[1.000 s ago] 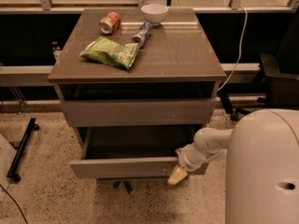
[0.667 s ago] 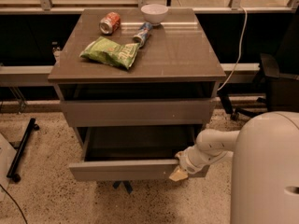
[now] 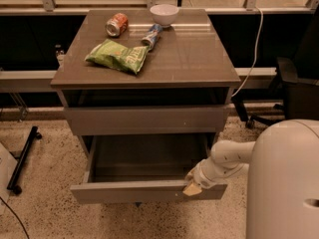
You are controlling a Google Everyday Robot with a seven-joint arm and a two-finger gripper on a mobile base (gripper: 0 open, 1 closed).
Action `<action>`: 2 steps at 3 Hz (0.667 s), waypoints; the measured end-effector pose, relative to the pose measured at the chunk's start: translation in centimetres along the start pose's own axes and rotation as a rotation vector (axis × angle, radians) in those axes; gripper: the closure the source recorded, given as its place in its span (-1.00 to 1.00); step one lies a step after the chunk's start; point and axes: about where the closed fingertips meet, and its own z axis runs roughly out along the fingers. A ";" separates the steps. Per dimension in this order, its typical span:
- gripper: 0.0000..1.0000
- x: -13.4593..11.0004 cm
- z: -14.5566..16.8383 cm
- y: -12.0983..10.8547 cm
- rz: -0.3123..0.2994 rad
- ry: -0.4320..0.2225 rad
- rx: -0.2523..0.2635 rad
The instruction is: Open middle drawer
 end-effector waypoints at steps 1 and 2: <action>-0.06 1.3 -0.8 2.1 0.043 0.031 -0.014; -0.68 1.6 -0.9 2.8 0.052 0.038 -0.020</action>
Offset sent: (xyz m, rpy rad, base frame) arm -0.0123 -0.0038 0.0011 -0.0104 0.0196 -0.0150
